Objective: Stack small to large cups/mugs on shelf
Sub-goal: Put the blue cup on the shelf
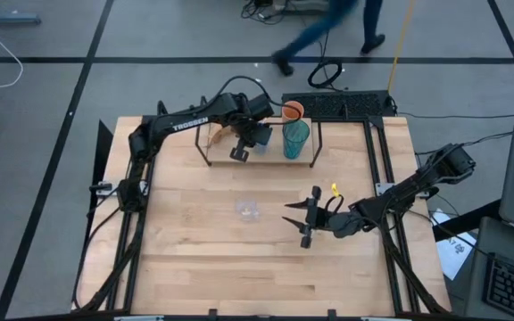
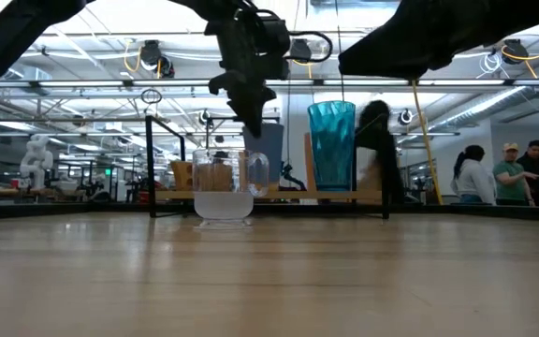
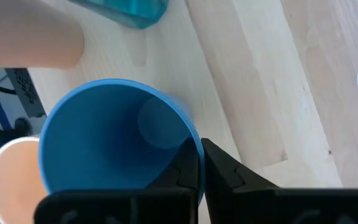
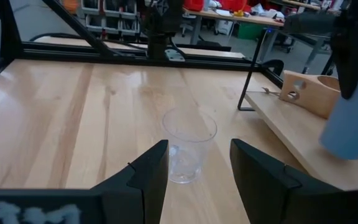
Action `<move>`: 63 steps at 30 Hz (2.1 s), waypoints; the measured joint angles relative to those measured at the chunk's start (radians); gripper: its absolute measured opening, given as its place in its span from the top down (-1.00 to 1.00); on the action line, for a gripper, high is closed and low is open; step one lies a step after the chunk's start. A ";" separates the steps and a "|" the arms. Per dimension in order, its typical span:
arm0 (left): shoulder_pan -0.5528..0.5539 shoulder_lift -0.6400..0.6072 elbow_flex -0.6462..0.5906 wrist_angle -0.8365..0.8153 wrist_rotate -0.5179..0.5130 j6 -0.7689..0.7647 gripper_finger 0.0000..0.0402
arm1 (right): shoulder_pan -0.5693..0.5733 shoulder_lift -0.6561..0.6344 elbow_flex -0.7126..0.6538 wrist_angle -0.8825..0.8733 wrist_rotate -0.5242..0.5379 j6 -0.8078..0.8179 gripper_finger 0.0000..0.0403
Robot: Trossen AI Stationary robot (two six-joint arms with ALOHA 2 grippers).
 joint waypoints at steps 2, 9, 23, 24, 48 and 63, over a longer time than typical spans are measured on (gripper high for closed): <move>0.000 0.001 0.000 0.001 0.005 -0.006 0.98 | 0.000 -0.001 0.000 -0.001 0.000 0.001 0.18; -0.001 -0.001 0.000 0.004 0.014 -0.017 0.88 | 0.000 0.000 0.000 -0.003 0.000 0.001 0.18; -0.001 -0.001 0.000 0.015 -0.003 -0.021 0.85 | 0.000 0.000 0.000 -0.002 0.000 0.001 0.18; -0.001 -0.001 0.000 0.015 -0.003 -0.021 0.85 | 0.000 0.000 0.000 -0.002 0.000 0.001 0.18; 0.000 -0.002 -0.100 0.117 -0.049 -0.069 0.72 | 0.013 0.000 0.000 0.007 -0.003 0.000 0.18; -0.020 -0.040 -0.096 0.136 -0.085 -0.123 0.25 | 0.013 0.000 0.000 0.011 -0.003 0.000 0.18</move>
